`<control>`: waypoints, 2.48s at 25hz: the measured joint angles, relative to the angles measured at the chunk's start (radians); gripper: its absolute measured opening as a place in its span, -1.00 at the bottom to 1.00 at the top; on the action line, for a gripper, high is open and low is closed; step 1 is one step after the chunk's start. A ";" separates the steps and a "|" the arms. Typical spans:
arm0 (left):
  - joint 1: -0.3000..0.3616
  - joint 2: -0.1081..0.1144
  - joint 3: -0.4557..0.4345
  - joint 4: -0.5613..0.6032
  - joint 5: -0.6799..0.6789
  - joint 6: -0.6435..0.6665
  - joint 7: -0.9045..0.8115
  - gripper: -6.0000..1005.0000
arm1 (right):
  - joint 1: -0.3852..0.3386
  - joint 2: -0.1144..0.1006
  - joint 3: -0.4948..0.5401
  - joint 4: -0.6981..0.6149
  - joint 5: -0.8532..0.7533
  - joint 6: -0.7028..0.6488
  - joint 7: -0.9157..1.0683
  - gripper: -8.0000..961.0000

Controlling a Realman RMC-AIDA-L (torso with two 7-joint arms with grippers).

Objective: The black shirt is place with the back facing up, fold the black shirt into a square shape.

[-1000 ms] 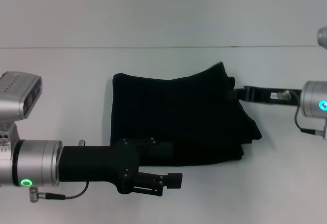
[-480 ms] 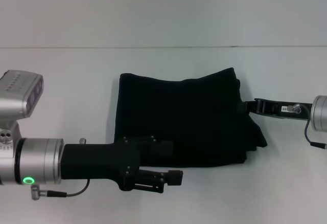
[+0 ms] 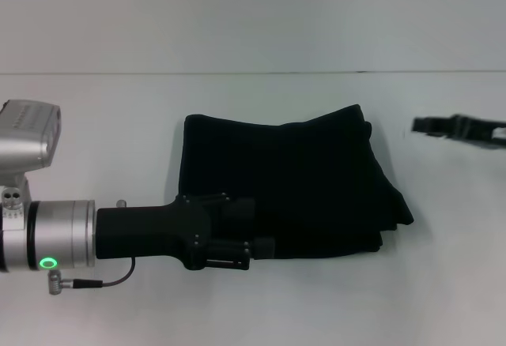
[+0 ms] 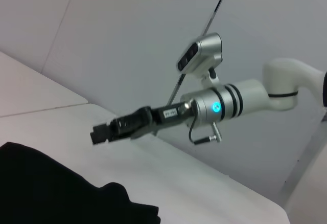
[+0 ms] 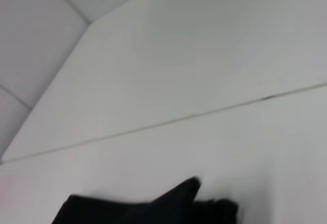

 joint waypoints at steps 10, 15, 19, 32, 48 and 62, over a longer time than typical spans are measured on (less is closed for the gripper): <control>0.000 0.000 0.007 -0.005 -0.001 0.006 -0.001 0.79 | 0.106 -0.023 -0.028 0.054 -0.075 -0.048 0.114 0.32; -0.002 -0.001 0.007 -0.006 -0.001 -0.010 -0.008 0.79 | 0.152 0.022 -0.035 0.069 -0.144 0.002 0.110 0.51; -0.005 -0.001 0.000 0.001 -0.002 -0.046 -0.041 0.78 | 0.161 0.035 -0.039 0.068 -0.160 0.027 0.106 0.63; -0.059 0.031 -0.020 0.002 -0.008 -0.456 -0.535 0.78 | 0.128 0.015 -0.033 0.028 -0.158 -0.013 0.104 0.65; -0.082 0.025 0.092 -0.014 0.037 -0.627 -0.671 0.77 | 0.099 0.003 -0.032 0.017 -0.157 -0.013 0.102 0.64; -0.089 0.022 0.128 -0.018 0.038 -0.635 -0.684 0.71 | 0.100 0.004 -0.031 0.015 -0.154 -0.009 0.095 0.63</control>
